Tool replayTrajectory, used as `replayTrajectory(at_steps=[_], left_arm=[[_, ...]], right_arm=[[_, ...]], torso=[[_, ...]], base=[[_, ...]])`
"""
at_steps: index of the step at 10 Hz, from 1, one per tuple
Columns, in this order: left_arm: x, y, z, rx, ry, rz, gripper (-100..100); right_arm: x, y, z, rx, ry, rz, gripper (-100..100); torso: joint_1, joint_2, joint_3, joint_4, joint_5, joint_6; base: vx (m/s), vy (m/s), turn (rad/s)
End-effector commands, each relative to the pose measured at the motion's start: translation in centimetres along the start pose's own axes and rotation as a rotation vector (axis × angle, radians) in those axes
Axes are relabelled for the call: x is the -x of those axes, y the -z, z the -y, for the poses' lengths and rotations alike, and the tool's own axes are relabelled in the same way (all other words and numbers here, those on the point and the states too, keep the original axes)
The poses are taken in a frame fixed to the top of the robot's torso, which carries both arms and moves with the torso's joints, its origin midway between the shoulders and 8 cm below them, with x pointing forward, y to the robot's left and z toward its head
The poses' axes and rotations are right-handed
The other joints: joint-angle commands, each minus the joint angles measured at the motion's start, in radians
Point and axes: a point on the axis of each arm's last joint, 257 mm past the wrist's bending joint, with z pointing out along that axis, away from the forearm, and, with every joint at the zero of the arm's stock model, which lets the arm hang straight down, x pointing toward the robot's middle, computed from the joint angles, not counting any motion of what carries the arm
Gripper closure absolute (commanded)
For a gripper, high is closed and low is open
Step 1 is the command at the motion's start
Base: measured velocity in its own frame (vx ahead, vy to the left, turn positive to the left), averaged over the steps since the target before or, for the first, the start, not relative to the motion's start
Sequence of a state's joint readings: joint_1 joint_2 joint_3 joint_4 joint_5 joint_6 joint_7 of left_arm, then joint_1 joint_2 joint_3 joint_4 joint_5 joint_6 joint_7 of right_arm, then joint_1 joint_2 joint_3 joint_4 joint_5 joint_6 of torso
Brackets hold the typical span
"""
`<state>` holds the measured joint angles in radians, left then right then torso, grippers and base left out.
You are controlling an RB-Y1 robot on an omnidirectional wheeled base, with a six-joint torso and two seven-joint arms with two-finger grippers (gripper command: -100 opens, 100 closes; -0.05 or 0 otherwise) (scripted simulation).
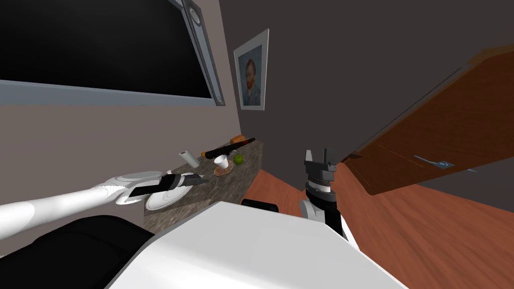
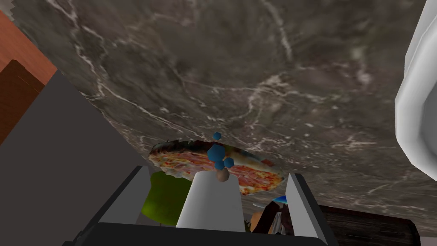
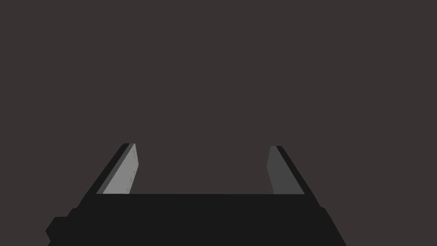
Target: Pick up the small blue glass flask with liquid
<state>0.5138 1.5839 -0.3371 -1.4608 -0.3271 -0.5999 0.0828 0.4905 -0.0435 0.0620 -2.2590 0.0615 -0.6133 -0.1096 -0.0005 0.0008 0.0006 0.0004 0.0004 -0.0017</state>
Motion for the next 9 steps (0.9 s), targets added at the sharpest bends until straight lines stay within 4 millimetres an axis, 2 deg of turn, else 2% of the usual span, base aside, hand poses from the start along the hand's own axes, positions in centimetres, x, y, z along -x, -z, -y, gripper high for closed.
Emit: replayTrajectory(at_steps=[1,9], left_arm=[[-0.2,0.0,-0.6,0.017,0.023,0.005,-100],[-2.1,0.6,-5.6,0.152,0.203,0.042,-100]], right_arm=[[0.0,0.0,0.0,0.0,0.0,0.0,0],[0.0,0.0,0.0,0.0,0.0,0.0,0]], torso=[[0.0,0.0,0.0,0.0,0.0,0.0],[0.001,0.008,0.005,0.002,0.0,0.001]], base=[[-0.052,0.01,-0.187],[-0.134,0.009,-0.296]])
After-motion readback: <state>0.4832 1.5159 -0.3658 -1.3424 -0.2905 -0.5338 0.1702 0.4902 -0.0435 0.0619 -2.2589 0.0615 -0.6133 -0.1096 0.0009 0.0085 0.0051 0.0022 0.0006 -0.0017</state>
